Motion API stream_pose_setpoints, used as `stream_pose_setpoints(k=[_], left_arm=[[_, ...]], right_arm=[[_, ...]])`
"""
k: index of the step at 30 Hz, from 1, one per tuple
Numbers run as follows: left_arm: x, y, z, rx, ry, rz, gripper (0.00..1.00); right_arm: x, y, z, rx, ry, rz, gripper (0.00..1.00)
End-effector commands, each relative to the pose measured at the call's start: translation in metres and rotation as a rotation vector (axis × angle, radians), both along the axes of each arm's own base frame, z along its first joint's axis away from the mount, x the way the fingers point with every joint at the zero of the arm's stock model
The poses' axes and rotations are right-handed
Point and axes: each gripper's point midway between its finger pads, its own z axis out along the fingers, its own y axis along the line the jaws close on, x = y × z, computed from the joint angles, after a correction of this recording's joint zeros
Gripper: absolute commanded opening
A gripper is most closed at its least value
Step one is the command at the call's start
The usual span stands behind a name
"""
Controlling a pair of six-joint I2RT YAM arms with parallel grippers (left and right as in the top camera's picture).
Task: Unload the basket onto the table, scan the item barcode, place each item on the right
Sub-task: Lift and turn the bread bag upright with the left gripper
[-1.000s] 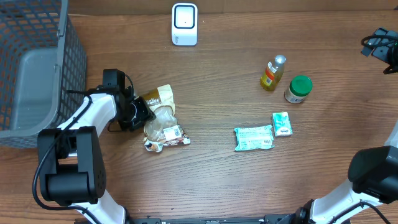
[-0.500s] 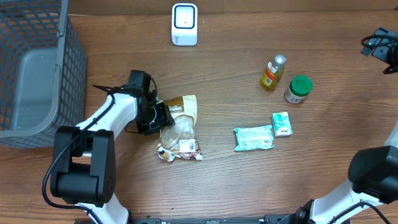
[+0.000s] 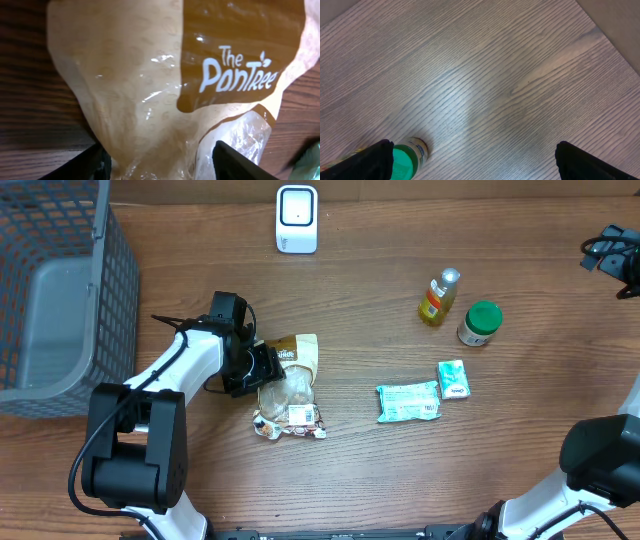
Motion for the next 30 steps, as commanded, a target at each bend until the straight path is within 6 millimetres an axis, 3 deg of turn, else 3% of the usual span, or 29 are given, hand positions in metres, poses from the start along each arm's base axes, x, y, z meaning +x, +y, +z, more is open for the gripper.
stream_pose_setpoints(k=[1, 6, 10, 18, 23, 24, 27, 30], left_arm=[[-0.026, 0.021, -0.040, 0.137, 0.108, 0.011, 0.65], [-0.030, 0.025, -0.041, 0.167, 0.121, 0.008, 0.59], [-0.037, 0.033, -0.041, 0.212, 0.145, 0.006, 0.43], [-0.043, 0.052, -0.042, 0.322, 0.163, 0.002, 0.52], [-0.044, 0.050, -0.042, 0.311, 0.168, 0.001, 0.48], [-0.044, 0.050, -0.042, 0.308, 0.168, -0.003, 0.44], [-0.043, 0.049, -0.039, 0.302, 0.161, -0.001, 0.20], [-0.029, 0.046, -0.016, 0.290, 0.100, 0.008, 0.10]], right_arm=[[0.000, -0.002, 0.006, -0.013, -0.017, -0.008, 1.00], [0.000, -0.002, 0.006, -0.013, -0.017, -0.008, 1.00], [0.000, -0.002, 0.006, -0.013, -0.017, -0.008, 1.00], [0.000, -0.002, 0.006, -0.013, -0.017, -0.008, 1.00], [0.000, -0.002, 0.006, -0.013, -0.017, -0.008, 1.00], [0.000, -0.002, 0.006, -0.013, -0.017, -0.008, 1.00], [0.000, -0.002, 0.006, -0.013, -0.017, -0.008, 1.00], [0.000, -0.002, 0.006, -0.013, -0.017, -0.008, 1.00]])
